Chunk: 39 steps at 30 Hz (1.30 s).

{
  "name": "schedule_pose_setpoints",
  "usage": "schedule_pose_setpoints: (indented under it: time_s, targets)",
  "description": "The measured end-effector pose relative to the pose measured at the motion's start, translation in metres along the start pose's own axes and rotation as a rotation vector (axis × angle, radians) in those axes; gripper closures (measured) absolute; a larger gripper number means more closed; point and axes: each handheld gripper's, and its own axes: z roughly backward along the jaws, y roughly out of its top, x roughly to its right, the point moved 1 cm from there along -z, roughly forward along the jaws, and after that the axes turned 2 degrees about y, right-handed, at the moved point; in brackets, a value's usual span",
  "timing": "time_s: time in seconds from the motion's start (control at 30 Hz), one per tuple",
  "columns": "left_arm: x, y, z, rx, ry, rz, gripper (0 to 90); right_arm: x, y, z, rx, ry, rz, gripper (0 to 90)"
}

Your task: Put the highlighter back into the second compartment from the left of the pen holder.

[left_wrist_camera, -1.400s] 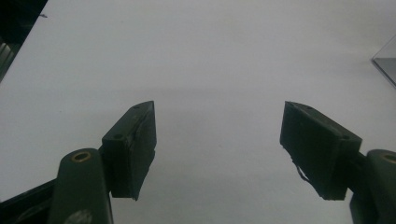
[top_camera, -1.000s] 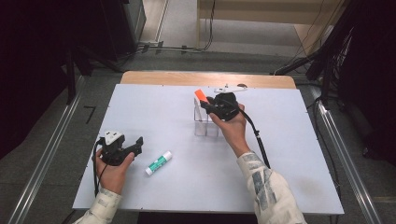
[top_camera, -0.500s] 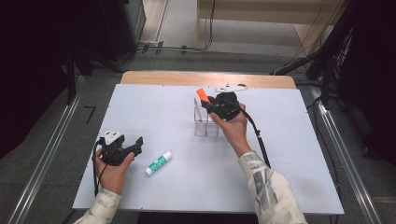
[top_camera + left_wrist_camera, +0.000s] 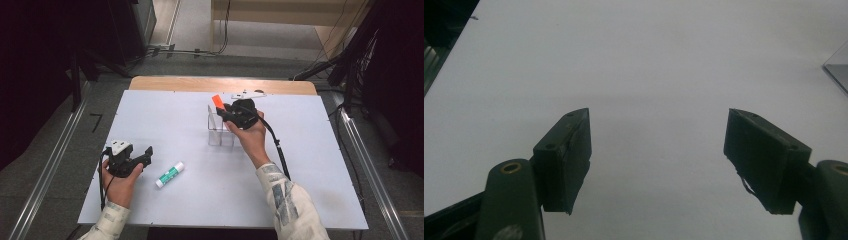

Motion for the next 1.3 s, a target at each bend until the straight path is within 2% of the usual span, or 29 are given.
schedule_pose_setpoints:
  time_s: [0.23,0.83,1.3]
  targets:
    - [0.0,0.0,0.0,0.0,0.001,0.003,27.8,0.0,-0.002,0.001,-0.004,-0.003,0.003,63.9]
    - [0.001,0.0,0.0,-0.003,0.003,-0.004,27.8,0.004,-0.03,0.021,-0.042,-0.007,0.007,61.3]
    - [0.001,-0.001,0.0,-0.002,0.002,-0.004,27.8,0.002,-0.033,0.023,-0.042,-0.003,0.004,56.4]
